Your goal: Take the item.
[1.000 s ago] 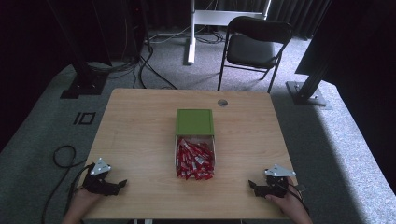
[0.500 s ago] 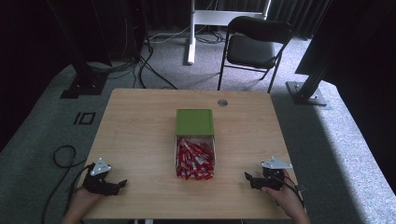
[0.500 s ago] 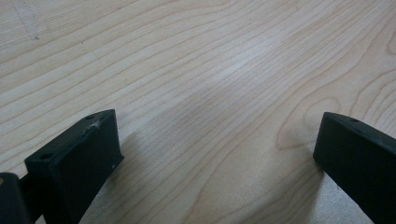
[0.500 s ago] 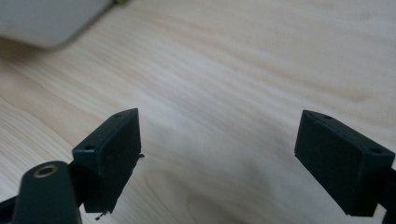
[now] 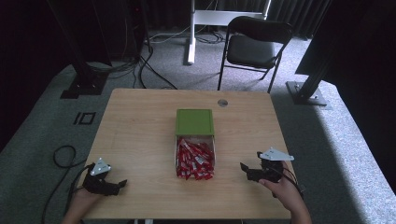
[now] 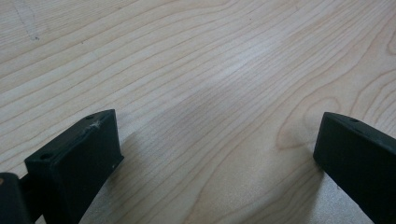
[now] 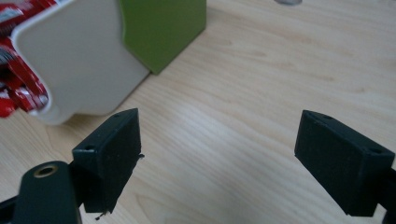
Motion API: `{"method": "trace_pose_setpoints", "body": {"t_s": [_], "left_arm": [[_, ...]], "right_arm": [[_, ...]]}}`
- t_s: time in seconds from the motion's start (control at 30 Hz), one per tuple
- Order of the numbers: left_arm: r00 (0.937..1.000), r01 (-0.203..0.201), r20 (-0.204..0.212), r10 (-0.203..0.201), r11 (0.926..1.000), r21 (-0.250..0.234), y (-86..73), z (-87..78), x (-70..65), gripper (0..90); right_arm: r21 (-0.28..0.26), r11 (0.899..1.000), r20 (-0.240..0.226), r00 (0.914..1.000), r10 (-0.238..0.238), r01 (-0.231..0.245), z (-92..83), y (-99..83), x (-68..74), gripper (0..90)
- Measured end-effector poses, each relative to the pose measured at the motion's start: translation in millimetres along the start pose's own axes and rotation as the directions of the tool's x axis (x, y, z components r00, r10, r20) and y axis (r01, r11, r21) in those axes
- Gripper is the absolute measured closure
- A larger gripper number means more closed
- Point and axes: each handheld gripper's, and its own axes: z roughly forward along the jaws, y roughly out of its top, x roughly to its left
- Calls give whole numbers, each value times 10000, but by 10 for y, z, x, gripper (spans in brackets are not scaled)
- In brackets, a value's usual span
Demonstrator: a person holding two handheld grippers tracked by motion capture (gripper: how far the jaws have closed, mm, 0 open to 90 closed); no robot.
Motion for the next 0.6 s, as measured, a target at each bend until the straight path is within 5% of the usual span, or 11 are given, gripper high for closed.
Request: {"method": "trace_pose_setpoints", "body": {"t_s": [0.27,0.6], "left_arm": [[10000,0,0,0,10000,-1,0,0,0,15],[10000,-2,0,2,10000,2,0,0,0,15]], "right_arm": [[-394,9991,-282,9995,-169,158,-12,268,68,143],[-1007,9925,-911,9928,-783,690,-3,616,349,143]]}}
